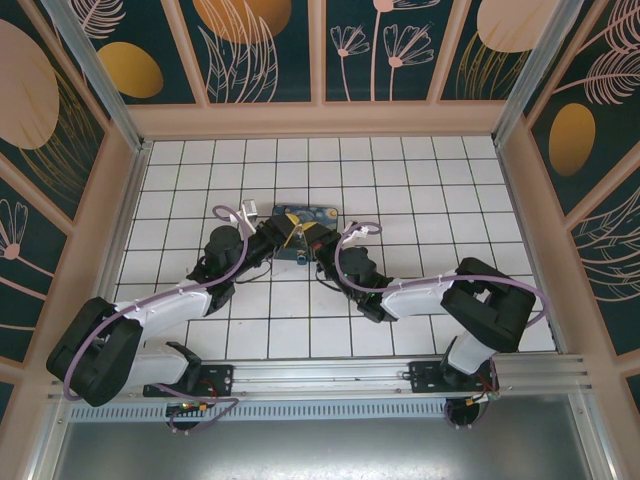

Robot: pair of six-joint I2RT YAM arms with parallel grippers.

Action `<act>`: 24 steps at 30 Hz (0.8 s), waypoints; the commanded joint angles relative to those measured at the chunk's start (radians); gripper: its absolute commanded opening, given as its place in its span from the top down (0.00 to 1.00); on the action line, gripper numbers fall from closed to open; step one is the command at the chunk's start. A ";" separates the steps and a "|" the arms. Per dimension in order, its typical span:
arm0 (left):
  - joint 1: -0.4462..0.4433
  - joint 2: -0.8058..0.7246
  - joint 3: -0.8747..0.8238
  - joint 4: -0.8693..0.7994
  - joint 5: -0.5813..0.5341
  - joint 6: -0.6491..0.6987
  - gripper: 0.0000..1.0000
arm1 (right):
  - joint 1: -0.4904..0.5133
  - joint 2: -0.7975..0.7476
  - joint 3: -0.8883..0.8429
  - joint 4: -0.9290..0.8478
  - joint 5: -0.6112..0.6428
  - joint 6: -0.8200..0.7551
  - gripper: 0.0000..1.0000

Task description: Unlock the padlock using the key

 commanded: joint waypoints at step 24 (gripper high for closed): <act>-0.001 0.008 0.134 -0.103 0.097 0.211 1.00 | 0.007 -0.206 -0.073 -0.133 0.032 -0.124 0.62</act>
